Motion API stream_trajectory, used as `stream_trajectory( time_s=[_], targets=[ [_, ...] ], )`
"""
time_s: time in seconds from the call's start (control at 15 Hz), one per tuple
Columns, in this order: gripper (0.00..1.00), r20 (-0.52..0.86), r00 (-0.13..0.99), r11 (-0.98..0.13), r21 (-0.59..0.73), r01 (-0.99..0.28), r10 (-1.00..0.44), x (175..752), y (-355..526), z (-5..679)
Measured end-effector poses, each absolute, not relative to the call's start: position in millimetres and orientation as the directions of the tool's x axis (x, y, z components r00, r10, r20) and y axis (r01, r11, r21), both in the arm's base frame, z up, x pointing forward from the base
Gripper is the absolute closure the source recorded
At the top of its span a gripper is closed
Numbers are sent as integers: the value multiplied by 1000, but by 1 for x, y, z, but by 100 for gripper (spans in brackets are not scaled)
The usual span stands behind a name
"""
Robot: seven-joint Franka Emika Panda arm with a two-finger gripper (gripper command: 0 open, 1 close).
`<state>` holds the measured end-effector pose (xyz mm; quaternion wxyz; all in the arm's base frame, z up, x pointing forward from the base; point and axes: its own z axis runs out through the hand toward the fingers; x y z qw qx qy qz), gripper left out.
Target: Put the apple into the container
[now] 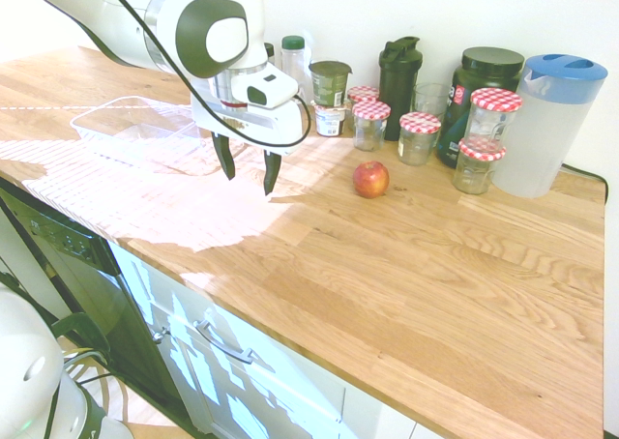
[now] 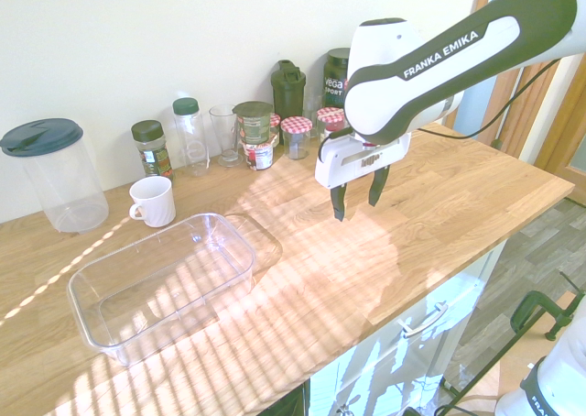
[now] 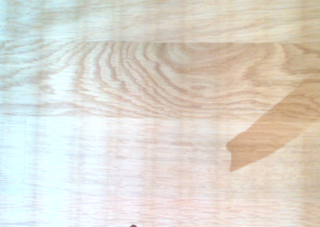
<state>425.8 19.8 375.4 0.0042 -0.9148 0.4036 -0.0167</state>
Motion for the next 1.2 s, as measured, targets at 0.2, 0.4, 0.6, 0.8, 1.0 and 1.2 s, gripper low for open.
stream_trajectory(
  time_s=[0.2,0.4,0.6,0.8,1.0,1.2],
  targets=[
    [0,36,674,-675,-26,-737,-738,429,16,379],
    [0,68,641,-644,-58,-763,-765,459,-9,420],
    [0,77,618,-622,-46,-781,-782,510,-60,443],
    [0,65,607,-608,14,-794,-792,554,-97,436],
    [0,40,586,-583,67,-810,-809,573,-122,418],
    [0,26,578,-573,97,-814,-816,576,-139,396]
  ],
)
